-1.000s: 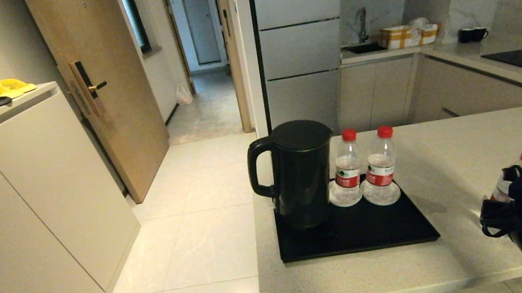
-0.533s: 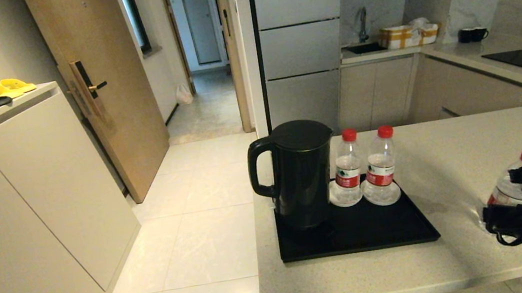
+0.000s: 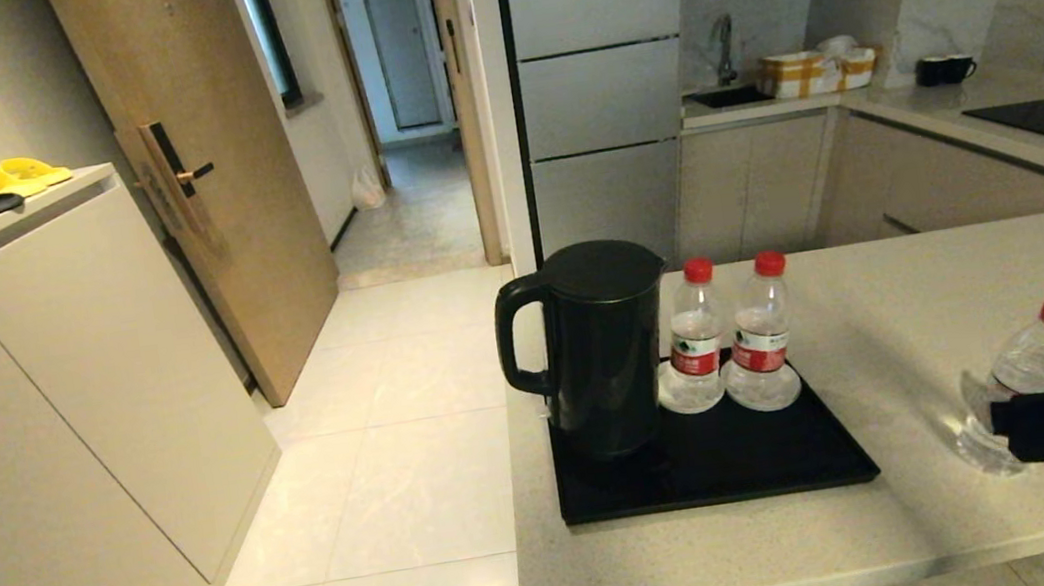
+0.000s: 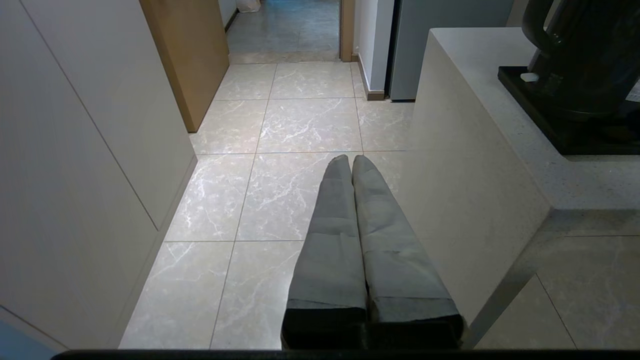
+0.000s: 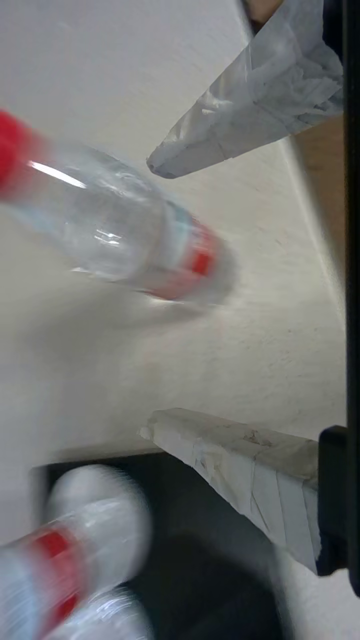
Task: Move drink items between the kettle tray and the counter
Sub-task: Place it on the right, then pick up the bottled water
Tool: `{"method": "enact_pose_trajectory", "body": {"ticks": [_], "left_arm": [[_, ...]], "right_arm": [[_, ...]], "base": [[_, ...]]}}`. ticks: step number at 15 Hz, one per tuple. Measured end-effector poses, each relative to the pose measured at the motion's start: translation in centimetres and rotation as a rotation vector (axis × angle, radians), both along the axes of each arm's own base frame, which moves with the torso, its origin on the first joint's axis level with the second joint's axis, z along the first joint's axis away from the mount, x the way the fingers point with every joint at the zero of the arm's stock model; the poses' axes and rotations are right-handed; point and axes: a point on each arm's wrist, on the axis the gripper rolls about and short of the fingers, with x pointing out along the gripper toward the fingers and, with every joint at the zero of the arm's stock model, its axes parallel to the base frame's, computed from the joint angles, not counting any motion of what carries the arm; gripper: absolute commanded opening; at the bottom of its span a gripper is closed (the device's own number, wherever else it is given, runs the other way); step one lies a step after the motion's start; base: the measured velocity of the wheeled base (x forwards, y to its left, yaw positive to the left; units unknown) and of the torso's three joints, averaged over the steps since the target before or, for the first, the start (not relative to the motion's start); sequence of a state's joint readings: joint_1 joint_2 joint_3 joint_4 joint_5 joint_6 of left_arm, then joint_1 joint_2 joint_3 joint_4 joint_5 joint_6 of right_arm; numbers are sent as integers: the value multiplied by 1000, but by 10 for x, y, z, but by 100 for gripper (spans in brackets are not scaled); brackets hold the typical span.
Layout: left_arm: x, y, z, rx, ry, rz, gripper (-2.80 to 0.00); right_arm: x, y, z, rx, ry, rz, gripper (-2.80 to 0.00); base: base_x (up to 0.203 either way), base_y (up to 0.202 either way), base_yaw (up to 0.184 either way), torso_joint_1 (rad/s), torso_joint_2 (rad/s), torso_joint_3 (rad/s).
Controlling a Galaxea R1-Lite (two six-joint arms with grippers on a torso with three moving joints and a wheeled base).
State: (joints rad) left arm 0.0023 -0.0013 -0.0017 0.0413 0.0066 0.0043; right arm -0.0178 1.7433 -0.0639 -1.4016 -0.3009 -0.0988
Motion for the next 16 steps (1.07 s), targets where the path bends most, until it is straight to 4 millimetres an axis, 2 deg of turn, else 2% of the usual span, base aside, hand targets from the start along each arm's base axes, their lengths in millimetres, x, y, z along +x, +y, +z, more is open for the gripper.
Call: {"method": "enact_pose_trajectory", "body": {"ticks": [3, 4, 6, 7, 8, 11, 16], "left_arm": [[0, 0, 0, 1, 0, -1, -280], [0, 0, 0, 0, 0, 0, -280], [0, 0, 0, 0, 0, 0, -280], [0, 0, 0, 0, 0, 0, -280], [0, 0, 0, 0, 0, 1, -280], [0, 0, 0, 0, 0, 0, -280], [0, 0, 0, 0, 0, 0, -280]], "right_arm": [[14, 9, 56, -34, -124, 7, 0], [18, 17, 82, -14, -157, 32, -280], [21, 39, 132, 70, -166, 108, -280], [19, 53, 149, 133, -126, 150, -280], [19, 65, 154, 189, -56, 177, -280], [36, 95, 127, 254, 175, 179, -280], [107, 130, 70, 251, 178, 96, -280]], "base": [[0, 0, 0, 0, 0, 0], [0, 0, 0, 0, 0, 0], [0, 0, 0, 0, 0, 0], [0, 0, 0, 0, 0, 0], [0, 0, 0, 0, 0, 0], [0, 0, 0, 0, 0, 0], [0, 0, 0, 0, 0, 0]]}}
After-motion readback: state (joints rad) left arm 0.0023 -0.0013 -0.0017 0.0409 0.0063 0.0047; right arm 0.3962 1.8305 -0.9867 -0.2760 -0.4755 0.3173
